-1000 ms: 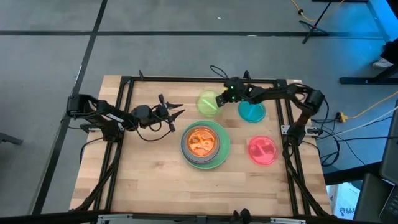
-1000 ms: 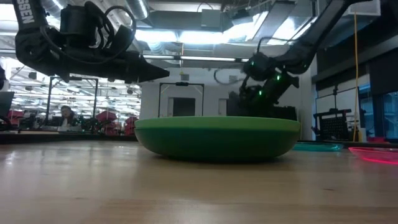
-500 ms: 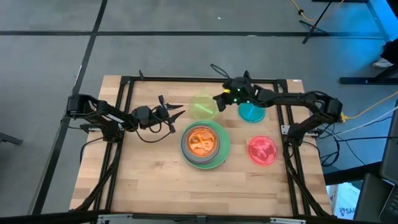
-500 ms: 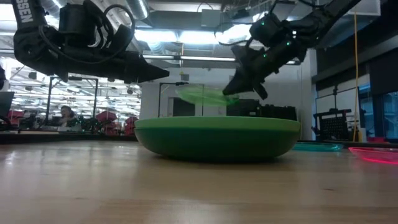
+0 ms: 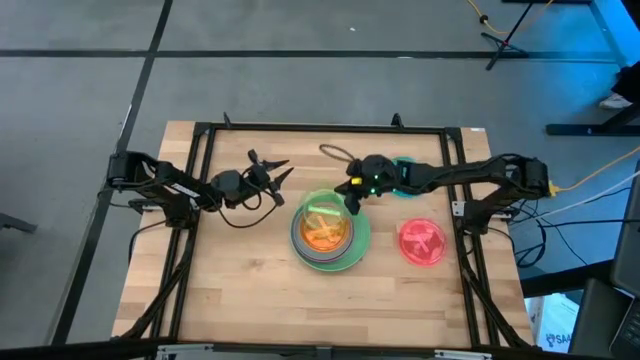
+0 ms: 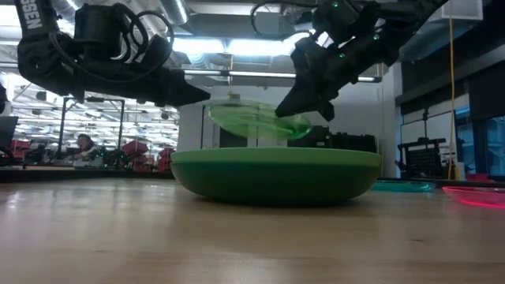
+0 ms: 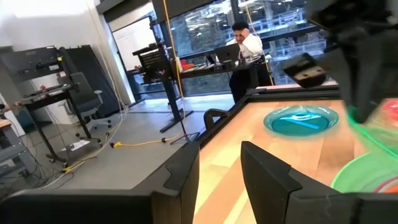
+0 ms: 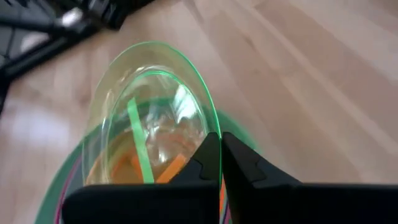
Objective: Stack plastic plates
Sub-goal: Stack the light green plate on top of the orange plate, then stack the blue plate on top of the light green plate
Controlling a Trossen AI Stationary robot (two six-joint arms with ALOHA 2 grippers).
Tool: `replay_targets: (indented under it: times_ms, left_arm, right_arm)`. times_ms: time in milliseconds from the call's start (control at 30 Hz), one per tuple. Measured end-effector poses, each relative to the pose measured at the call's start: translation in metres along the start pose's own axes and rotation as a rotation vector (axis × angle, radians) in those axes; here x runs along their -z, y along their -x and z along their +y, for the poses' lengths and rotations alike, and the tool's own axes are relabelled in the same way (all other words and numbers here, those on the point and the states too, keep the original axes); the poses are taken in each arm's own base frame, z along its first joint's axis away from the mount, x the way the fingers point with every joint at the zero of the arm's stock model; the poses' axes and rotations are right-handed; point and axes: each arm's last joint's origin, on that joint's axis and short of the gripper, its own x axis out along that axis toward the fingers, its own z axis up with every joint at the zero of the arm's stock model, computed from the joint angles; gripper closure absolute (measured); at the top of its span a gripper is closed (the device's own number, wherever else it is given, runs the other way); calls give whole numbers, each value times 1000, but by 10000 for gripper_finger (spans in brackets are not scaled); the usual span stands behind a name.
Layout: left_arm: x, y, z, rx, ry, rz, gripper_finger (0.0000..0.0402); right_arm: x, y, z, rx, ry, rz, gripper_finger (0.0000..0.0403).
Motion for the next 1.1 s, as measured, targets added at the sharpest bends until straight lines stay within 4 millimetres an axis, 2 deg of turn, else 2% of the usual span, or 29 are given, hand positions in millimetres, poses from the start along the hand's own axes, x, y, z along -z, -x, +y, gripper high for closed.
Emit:
replay_targets:
  times_ms: [300,467,567,733,900,1000,1100]
  left_arm:
    - [0,0,0,-1,1,-3,290]
    - [0,0,0,-1,2,-3,290]
    - [0,0,0,-1,2,-3,290]
    - [0,0,0,4,5,2,290]
    - [0,0,-2,77,71,-11,290]
    - [-1,0,-4,134,108,-27,290]
    - [-1,1,-6,176,113,-30,290]
  right_arm:
    - [25,-21,18,-25,60,97,400]
    - [24,-24,17,-26,58,84,396]
    - [26,-24,16,-23,63,97,367]
    - [27,-24,17,-54,87,121,282]
    - [17,-7,17,40,149,195,219]
    - [12,10,16,196,179,253,205]
    - [15,30,11,342,183,334,204]
